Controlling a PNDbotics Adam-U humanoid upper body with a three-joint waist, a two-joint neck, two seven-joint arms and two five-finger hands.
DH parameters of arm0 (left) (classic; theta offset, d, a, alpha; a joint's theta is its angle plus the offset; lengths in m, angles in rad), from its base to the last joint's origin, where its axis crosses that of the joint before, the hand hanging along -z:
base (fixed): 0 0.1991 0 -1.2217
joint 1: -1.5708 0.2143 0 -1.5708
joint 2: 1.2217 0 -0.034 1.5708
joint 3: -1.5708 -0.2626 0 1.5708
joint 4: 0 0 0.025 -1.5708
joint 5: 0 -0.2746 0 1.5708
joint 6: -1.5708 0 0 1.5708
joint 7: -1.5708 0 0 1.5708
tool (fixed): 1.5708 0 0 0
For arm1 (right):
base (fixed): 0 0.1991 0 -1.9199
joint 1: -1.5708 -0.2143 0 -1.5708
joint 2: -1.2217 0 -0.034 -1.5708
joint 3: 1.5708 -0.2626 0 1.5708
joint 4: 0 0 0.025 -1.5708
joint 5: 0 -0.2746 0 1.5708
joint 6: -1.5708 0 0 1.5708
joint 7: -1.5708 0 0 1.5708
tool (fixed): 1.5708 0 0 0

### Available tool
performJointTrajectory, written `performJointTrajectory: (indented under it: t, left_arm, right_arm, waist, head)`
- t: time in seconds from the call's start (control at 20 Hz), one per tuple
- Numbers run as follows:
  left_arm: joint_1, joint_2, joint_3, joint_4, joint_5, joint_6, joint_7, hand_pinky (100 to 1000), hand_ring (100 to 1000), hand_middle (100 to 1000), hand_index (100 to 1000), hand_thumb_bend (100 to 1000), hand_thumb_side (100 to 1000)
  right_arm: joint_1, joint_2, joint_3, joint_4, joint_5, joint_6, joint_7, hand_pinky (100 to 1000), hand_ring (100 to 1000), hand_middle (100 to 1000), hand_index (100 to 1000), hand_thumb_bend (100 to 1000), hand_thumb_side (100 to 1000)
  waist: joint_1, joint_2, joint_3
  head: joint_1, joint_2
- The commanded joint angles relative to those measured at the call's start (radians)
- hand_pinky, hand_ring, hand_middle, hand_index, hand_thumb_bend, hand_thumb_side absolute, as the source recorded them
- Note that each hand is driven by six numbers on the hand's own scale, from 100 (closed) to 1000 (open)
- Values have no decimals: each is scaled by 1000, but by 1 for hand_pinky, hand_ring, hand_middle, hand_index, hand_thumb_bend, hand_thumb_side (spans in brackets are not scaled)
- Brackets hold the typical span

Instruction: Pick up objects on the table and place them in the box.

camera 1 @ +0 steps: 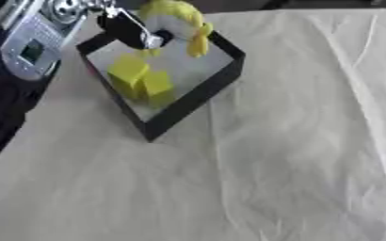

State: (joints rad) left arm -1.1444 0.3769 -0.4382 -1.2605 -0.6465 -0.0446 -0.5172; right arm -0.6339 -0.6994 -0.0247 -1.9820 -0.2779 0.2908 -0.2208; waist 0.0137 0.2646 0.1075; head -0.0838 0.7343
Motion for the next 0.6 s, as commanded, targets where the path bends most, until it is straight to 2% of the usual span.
performJointTrajectory:
  t: [0.05,0.1,0.15,0.2,0.25,0.35,0.4,0.45,0.5,0.6]
  left_arm:
    - [-18,-1,21,67,-50,-27,15,742,644,584,725,317,100]
    - [-18,-4,24,91,-65,-36,18,770,684,629,774,327,110]
    - [-17,-7,23,115,-79,-43,14,775,691,637,779,324,126]
    - [-18,-12,25,138,-94,-51,7,790,717,666,795,341,187]
    - [-21,-18,28,164,-110,-64,4,812,748,706,821,366,279]
    - [-25,-29,36,213,-140,-93,5,881,847,823,892,486,543]
    - [-28,-34,42,237,-155,-107,8,895,868,846,906,509,573]
    - [-30,-38,49,256,-169,-121,14,919,899,876,930,606,659]
    - [-32,-41,59,270,-192,-135,23,917,896,872,932,624,658]
    - [-30,-50,84,287,-240,-165,47,912,890,862,926,560,622]
  right_arm:
    - [-14,-18,-13,-18,-6,1,-3,883,751,720,837,100,364]
    - [-13,-19,-13,-18,-6,1,-4,883,751,720,836,100,366]
    - [-11,-19,-13,-18,-6,2,-5,883,751,720,836,100,366]
    - [-10,-19,-13,-18,-6,3,-5,883,751,720,837,100,367]
    - [-9,-19,-13,-18,-6,3,-6,883,751,721,837,100,367]
    - [-6,-18,-14,-18,-7,3,-6,884,751,721,837,100,367]
    - [-6,-19,-14,-18,-7,4,-6,884,751,721,837,100,367]
    - [-5,-19,-14,-18,-8,4,-6,883,751,721,837,100,370]
    - [-4,-18,-13,-18,-8,5,-6,883,751,721,837,100,370]
    - [-2,-18,-12,-18,-8,8,-6,883,750,721,837,100,371]
  waist:
    - [10,-3,-1]
    - [10,-3,0]
    - [9,-3,0]
    - [9,-3,0]
    - [8,-4,1]
    - [6,-4,2]
    - [6,-5,2]
    - [5,-5,3]
    - [4,-6,3]
    - [4,-6,5]
  head:
    - [0,-9]
    - [-1,-10]
    - [-2,-9]
    - [-3,-8]
    - [-3,-8]
    - [-4,-7]
    - [-4,-6]
    - [-4,-6]
    - [-4,-5]
    - [-5,-3]
